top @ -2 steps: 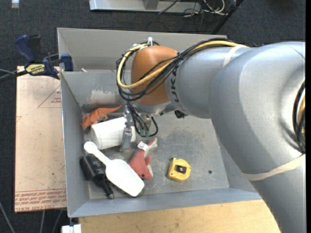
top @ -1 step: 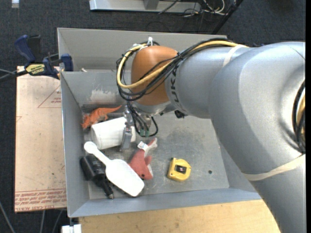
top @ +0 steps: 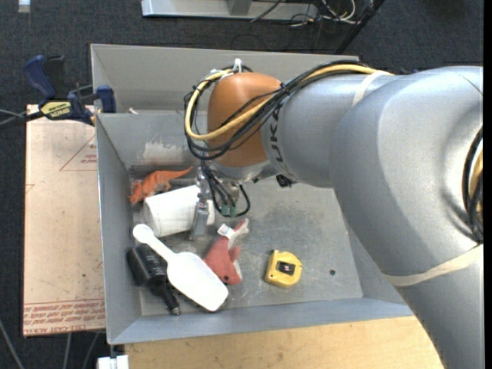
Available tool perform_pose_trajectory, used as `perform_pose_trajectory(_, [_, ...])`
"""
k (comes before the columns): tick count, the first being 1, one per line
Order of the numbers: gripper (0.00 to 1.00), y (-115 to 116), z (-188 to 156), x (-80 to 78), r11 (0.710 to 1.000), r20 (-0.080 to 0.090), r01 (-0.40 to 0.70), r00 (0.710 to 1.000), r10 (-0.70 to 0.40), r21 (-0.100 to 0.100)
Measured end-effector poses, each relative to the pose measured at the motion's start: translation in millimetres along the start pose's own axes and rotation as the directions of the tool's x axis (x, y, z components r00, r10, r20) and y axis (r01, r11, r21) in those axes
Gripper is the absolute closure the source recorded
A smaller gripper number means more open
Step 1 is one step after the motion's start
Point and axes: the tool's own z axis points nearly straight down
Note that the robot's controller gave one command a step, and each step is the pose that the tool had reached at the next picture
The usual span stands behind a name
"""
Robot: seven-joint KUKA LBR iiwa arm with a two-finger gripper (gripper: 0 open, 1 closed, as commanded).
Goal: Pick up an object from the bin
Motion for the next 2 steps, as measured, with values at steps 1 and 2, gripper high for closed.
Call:
perform_pose_trajectory(1, [1.00, -40.8, -12.6, 13.7, 0.997, 0.000, 0.078, 0.997, -0.078, -0.001])
perform_pose_trajectory(2, [0.00, -40.7, -12.7, 13.7, 0.997, 0.000, 0.078, 0.997, -0.078, -0.001])
